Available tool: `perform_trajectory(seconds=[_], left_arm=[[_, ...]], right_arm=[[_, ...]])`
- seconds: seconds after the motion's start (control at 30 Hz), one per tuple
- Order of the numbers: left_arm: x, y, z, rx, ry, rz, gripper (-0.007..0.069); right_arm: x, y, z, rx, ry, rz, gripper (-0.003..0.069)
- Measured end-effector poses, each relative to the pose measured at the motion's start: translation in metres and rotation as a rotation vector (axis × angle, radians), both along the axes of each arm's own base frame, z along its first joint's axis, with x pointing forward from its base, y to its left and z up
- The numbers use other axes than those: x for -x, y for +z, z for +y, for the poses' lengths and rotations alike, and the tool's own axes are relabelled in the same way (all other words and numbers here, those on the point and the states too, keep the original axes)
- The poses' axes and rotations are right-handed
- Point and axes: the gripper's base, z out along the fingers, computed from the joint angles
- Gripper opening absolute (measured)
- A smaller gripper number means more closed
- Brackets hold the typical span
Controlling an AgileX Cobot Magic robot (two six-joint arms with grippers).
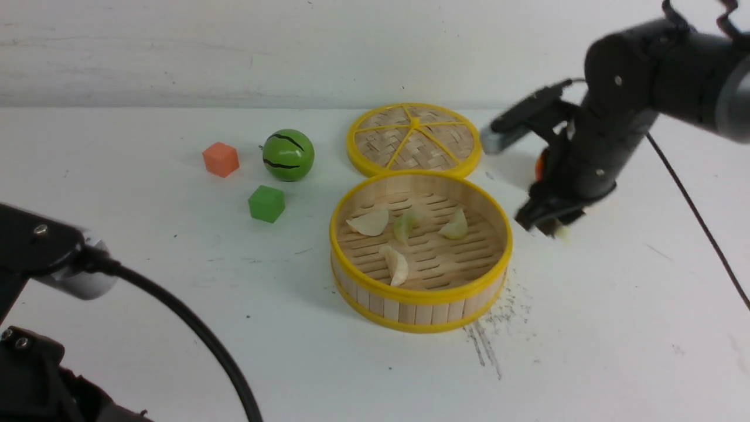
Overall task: Put the dumplings into the steamer on the white table.
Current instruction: 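Place the dumpling in the bamboo steamer basket with the right gripper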
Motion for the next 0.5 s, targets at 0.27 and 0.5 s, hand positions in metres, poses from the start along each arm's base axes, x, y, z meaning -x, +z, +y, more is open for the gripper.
perform_trajectory(seconds=[0.27, 0.5], left_arm=[[0.001, 0.002, 0.001, 0.012, -0.017, -0.038, 0.0038], [0.024, -0.004, 0.026, 0.007, 0.005, -0.129, 0.0045]], right_arm=[[0.007, -0.014, 0.068, -0.127, -0.045, 0.002, 0.0237], [-0.008, -0.074, 0.083, -0.119, -0.123, 0.094, 0.0237]])
